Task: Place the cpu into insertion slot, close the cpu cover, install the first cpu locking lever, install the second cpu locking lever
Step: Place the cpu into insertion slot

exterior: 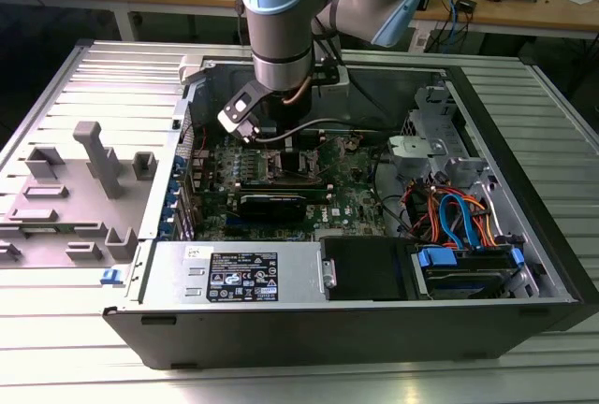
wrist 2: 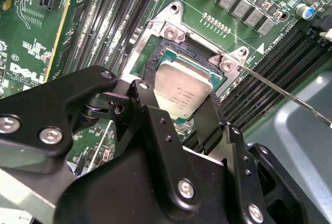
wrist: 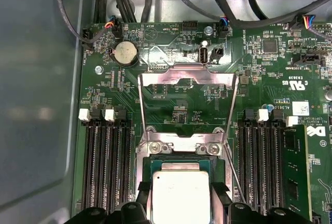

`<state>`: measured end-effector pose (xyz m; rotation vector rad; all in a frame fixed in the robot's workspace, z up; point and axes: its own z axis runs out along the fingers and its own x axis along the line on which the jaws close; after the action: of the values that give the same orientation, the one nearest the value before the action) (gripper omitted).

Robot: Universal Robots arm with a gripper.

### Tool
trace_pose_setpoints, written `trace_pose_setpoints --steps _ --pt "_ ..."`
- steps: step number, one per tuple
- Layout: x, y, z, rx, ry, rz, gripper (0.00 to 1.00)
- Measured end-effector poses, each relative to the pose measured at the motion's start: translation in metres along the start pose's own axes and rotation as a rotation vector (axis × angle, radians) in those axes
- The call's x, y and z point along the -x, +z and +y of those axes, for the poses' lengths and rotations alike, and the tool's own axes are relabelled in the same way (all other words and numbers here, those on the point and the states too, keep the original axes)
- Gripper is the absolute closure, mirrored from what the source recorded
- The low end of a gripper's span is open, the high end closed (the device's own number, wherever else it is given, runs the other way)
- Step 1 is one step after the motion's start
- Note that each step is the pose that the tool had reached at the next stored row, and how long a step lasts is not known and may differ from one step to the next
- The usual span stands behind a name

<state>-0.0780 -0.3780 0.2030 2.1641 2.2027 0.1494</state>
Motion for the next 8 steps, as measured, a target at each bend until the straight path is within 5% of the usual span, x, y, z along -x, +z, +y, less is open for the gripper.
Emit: trace_pose_setpoints --steps 8 --pt "0.0 0.0008 -0.0001 0.0001 0.002 -0.0001 0.46"
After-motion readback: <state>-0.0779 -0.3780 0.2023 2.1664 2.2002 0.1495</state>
